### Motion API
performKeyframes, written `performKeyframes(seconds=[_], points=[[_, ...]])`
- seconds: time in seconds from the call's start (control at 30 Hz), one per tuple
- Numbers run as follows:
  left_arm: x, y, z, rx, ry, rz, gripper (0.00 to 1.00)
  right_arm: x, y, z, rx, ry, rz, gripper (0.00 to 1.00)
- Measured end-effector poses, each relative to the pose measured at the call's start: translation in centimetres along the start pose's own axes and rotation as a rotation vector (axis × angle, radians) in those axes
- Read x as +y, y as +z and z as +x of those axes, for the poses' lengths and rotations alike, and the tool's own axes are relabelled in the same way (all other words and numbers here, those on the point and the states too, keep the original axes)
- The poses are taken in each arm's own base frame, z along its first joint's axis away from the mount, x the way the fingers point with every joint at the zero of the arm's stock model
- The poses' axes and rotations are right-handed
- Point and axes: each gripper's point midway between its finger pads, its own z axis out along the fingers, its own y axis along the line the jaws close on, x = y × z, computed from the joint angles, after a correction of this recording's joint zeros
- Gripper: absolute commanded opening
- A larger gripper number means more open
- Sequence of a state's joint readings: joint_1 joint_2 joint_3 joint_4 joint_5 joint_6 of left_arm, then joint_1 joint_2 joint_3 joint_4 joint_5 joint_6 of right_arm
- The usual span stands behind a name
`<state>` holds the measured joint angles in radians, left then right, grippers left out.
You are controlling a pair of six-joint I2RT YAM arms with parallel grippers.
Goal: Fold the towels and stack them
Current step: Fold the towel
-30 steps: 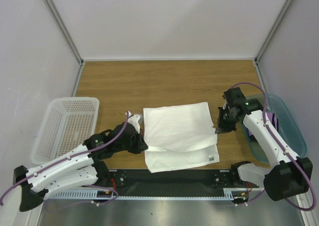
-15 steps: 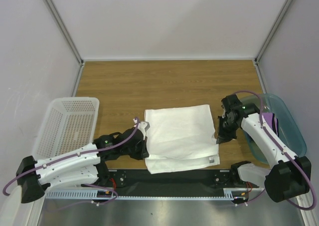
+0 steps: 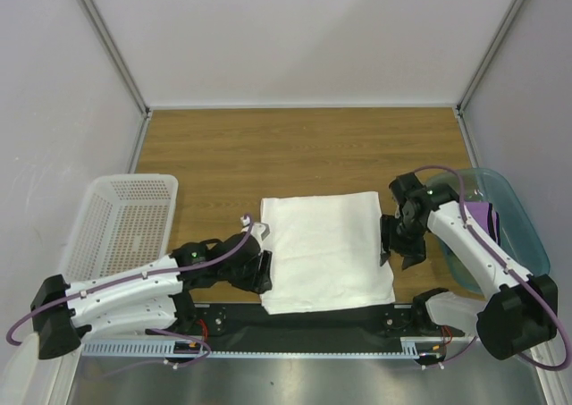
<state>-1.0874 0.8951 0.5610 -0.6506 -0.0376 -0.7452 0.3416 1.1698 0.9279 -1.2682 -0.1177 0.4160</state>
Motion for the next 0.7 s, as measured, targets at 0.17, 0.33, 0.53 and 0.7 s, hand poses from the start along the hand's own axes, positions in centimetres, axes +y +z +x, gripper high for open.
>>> performKeyframes(seconds=[0.17, 0.33, 0.53, 0.7], points=[[-0.5, -2.6, -4.3, -0.128, -0.015, -0.061, 0.81, 1.6, -2.7, -2.8, -0.118, -0.016, -0.049, 0.66], [0.1, -4.0, -11.7, -0.314, -0.149, -0.090, 0.69, 4.4, -4.0, -7.4, -0.299, -0.014, -0.157, 0.64], [3.3, 0.4, -15.0, -0.306, -0.259, -0.198, 0.43, 5.6, 1.1, -11.3, -0.354, 0.043, -0.181, 0.51], [3.7, 4.3, -15.6, -0.243, -0.270, -0.235, 0.28, 5.6, 4.4, -13.1, -0.371, 0.079, -0.169, 0.42]])
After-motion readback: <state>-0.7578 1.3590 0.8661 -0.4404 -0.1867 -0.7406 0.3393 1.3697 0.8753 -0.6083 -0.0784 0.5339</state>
